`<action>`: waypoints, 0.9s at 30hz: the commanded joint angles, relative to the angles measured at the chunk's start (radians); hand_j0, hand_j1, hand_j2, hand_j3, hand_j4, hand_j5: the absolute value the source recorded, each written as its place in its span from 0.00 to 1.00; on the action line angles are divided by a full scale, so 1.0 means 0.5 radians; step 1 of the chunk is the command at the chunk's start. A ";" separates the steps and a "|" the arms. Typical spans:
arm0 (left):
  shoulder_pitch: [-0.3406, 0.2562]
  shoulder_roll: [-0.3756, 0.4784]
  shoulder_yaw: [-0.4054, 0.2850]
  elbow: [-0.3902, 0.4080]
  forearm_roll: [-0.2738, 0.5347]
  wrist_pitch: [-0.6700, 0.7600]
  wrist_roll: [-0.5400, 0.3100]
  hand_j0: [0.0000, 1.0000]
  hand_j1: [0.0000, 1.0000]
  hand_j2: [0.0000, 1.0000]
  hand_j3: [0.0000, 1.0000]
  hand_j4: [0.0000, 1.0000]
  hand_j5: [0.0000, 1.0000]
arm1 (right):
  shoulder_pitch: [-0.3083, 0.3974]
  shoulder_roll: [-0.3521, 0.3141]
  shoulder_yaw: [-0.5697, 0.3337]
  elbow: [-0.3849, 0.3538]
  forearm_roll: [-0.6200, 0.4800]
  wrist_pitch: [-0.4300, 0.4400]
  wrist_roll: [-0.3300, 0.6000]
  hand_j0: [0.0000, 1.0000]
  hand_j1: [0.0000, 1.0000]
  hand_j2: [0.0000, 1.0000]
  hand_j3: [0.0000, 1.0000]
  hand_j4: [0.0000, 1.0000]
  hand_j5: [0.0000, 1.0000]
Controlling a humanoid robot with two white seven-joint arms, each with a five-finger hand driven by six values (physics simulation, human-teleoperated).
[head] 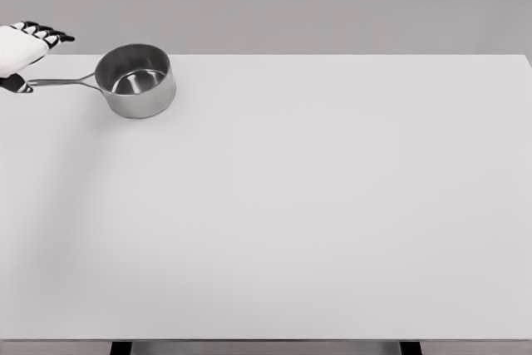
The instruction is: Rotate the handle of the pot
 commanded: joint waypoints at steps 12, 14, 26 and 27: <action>-0.012 0.011 0.008 0.016 0.009 0.000 0.017 1.00 1.00 1.00 1.00 1.00 1.00 | 0.000 0.000 0.001 0.001 -0.001 -0.003 0.001 1.00 1.00 1.00 1.00 1.00 1.00; -0.012 0.017 0.008 0.016 0.015 0.000 0.017 1.00 1.00 1.00 1.00 1.00 1.00 | 0.000 0.000 0.001 0.001 -0.001 -0.003 0.001 1.00 1.00 1.00 1.00 1.00 1.00; 0.006 0.152 0.011 -0.229 0.352 -0.363 0.167 1.00 1.00 1.00 1.00 1.00 1.00 | 0.000 0.000 0.001 0.001 -0.001 0.000 0.001 1.00 1.00 1.00 1.00 1.00 1.00; 0.009 0.158 0.005 -0.263 0.392 -0.363 0.161 1.00 1.00 1.00 1.00 1.00 1.00 | 0.000 0.000 0.001 0.001 -0.001 0.000 0.001 1.00 1.00 1.00 1.00 1.00 1.00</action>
